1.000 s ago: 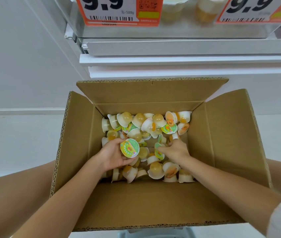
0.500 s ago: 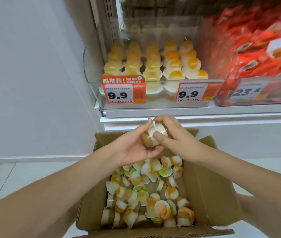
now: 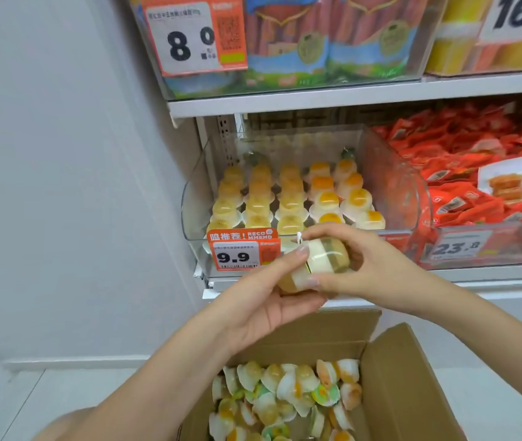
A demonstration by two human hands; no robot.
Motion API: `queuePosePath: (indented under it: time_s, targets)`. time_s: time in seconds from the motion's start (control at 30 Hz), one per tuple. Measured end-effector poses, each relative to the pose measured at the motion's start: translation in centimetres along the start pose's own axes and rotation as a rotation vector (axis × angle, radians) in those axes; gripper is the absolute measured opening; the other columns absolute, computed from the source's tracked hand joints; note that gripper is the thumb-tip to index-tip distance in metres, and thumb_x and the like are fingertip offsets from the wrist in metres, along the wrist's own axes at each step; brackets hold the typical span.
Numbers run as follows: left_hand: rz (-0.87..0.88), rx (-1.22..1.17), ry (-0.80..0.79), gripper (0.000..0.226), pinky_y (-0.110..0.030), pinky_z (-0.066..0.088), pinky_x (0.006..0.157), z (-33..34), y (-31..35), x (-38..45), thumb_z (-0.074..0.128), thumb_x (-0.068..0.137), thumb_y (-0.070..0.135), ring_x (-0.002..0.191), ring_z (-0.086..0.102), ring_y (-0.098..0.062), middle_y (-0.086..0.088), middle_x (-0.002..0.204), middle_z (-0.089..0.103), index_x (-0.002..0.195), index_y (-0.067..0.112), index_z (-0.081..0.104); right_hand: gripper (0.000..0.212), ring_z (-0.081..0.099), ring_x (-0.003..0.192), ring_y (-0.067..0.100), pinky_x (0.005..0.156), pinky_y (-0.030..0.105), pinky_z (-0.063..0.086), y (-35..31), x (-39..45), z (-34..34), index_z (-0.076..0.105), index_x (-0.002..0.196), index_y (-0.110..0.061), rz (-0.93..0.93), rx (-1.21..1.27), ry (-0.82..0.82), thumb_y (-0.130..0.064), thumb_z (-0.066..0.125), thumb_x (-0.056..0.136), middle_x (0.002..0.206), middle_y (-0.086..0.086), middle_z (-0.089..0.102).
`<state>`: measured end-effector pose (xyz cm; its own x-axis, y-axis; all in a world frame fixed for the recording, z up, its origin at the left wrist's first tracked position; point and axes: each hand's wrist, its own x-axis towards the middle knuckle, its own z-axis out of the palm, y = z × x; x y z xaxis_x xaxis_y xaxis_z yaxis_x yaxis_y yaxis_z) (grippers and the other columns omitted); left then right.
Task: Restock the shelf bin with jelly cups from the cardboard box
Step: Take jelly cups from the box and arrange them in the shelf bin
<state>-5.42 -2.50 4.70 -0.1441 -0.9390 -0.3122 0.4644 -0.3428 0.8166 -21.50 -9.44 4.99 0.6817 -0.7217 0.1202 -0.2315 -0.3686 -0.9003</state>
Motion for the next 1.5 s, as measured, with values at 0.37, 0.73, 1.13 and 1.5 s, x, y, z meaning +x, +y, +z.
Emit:
queuePosePath:
  time_s: [0.37, 0.73, 1.13, 1.5]
  targets:
    - [0.155, 1.735, 0.296, 0.024, -0.032, 0.051, 0.072, -6.9, 3.0, 2.9, 0.057, 0.088, 0.043, 0.084, 0.063, -0.021, 0.006, 0.082, 0.065, 0.087, 0.022, 0.066, 0.063, 0.058, 0.101, 0.015, 0.070, 0.017, 0.046, -1.1, 16.2, -2.3, 0.058, 0.122, -0.025, 0.030, -0.471, 0.287, -0.043, 0.081, 0.067, 0.120, -0.003, 0.060]
    - [0.352, 1.947, 0.253, 0.028, -0.026, 0.042, 0.063, -10.1, 3.7, 3.4, 0.048, 0.091, 0.042, 0.085, 0.061, -0.019, 0.005, 0.089, 0.067, 0.099, 0.024, 0.068, 0.068, 0.056, 0.105, 0.025, 0.084, 0.033, 0.049, -0.1, 28.9, 0.3, 0.049, 0.128, -0.016, 0.036, -1.001, -0.122, -0.034, 0.080, 0.070, 0.119, 0.004, 0.056]
    - [0.338, 1.971, 0.168, 0.032, -0.027, 0.042, 0.065, -11.3, 2.9, 2.4, 0.049, 0.091, 0.045, 0.090, 0.061, -0.020, 0.003, 0.097, 0.066, 0.107, 0.020, 0.062, 0.070, 0.049, 0.121, 0.023, 0.090, 0.026, 0.041, -0.2, 25.4, 0.5, 0.043, 0.135, -0.019, 0.003, -0.803, 0.068, -0.030, 0.078, 0.075, 0.135, 0.003, 0.050]
    - [-0.221, 1.901, -0.096, 0.024, -0.033, 0.049, 0.076, -14.7, -9.4, 2.8, 0.053, 0.090, 0.024, 0.102, 0.059, -0.024, -0.003, 0.112, 0.061, 0.112, 0.018, 0.061, 0.015, 0.050, 0.087, 0.011, 0.077, 0.024, 0.041, 7.5, -2.8, 6.3, 0.058, 0.097, -0.018, -0.245, -0.791, -0.091, -0.024, 0.047, 0.089, 0.088, -0.008, 0.059]
